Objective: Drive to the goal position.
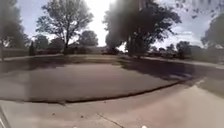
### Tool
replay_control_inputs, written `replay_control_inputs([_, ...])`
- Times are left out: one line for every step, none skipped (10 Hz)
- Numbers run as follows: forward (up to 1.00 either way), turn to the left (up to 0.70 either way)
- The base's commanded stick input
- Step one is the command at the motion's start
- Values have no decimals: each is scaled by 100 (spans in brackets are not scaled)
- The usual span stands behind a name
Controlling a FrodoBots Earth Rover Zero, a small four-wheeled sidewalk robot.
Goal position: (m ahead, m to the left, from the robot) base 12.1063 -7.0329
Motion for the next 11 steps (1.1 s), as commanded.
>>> replay_control_inputs([70, -35])
replay_control_inputs([70, -35])
replay_control_inputs([70, -35])
replay_control_inputs([70, -1])
replay_control_inputs([70, 0])
replay_control_inputs([70, 0])
replay_control_inputs([70, 0])
replay_control_inputs([36, 0])
replay_control_inputs([6, 0])
replay_control_inputs([5, -1])
replay_control_inputs([5, -10])
